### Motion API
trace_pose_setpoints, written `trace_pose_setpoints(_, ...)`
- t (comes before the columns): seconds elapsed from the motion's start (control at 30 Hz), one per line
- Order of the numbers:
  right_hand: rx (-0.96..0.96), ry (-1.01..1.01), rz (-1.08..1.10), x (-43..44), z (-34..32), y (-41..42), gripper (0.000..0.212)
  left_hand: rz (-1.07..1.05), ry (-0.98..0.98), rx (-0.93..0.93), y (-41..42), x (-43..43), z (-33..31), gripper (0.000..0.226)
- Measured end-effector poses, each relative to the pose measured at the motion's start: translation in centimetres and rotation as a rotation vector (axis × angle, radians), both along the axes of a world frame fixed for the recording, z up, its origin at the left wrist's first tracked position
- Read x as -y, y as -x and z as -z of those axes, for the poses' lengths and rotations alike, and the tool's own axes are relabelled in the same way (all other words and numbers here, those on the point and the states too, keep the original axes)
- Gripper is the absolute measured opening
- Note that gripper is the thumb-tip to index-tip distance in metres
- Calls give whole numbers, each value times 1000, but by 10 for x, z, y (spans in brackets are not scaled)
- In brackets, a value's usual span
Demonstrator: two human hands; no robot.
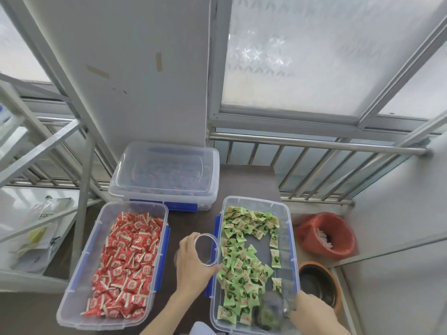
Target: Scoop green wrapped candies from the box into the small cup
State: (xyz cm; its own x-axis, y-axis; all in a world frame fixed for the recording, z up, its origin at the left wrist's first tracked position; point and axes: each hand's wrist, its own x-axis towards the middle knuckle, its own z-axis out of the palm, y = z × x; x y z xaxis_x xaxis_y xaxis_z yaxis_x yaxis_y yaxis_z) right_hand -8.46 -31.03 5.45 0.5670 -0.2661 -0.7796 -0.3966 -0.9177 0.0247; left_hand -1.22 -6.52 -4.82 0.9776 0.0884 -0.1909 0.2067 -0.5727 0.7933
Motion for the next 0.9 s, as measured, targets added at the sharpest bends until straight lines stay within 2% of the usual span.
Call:
trace_pose_setpoints(0.1,12,-80,131,-4,24,12,82,-37,33,-50,-1,-3,0,103)
trace_pose_setpoints(0.13,11,-117,157,-6,33,14,69,-45,41,-61,-1,-4,1,104)
trace_pose_setpoints(0.17,51,-136,207,-13,35,14,43,-48,45,-66,-2,-5,2,104)
trace_pose_setpoints(0.2,47,-151,211,-20,37,12,5,-49,48,-70,-2,-6,3,104)
trace_pose_setpoints(0.23,58,-156,250,-29,41,10,21,-47,51,-74,-3,-6,4,103)
trace_pose_setpoints(0.27,57,-159,272,-33,44,8,24,-46,53,-79,-3,-6,5,103)
trace_pose_setpoints(0.37,138,-189,401,-48,53,-5,19,-48,44,-90,-2,-3,5,100)
trace_pose_setpoints(0.53,346,-343,611,-60,79,-50,22,-66,36,-107,-2,1,1,98)
trace_pose_setpoints(0.67,319,-516,905,-62,108,-78,13,-89,38,-129,0,3,-1,96)
trace_pose_setpoints(0.8,394,-551,953,-67,115,-81,13,-101,40,-148,0,4,-5,96)
trace_pose_setpoints(0.9,379,-525,981,-65,115,-64,24,-89,32,-171,-1,0,-5,97)
